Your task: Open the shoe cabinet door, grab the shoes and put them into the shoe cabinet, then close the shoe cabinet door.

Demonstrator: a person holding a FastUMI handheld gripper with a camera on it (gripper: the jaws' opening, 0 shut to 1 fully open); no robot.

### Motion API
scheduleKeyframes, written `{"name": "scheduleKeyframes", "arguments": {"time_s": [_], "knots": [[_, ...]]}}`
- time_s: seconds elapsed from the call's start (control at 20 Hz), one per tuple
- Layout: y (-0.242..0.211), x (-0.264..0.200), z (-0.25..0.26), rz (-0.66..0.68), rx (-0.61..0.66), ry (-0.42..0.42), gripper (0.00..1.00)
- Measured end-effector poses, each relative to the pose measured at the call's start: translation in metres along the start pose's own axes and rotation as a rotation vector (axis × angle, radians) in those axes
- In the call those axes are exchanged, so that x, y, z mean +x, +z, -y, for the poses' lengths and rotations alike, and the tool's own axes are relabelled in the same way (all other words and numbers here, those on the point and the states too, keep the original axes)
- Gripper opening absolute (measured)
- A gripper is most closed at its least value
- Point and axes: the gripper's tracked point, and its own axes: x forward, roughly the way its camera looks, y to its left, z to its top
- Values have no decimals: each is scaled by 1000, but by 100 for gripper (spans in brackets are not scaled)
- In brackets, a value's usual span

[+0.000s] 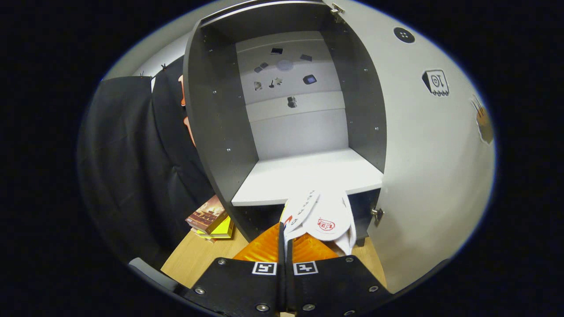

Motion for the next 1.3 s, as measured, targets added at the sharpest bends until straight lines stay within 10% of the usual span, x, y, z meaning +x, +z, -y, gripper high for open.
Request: {"name": "scheduleKeyframes", "arguments": {"time_s": [1.3], "knots": [[97,206,-2,-9,-68,45,0]]}}
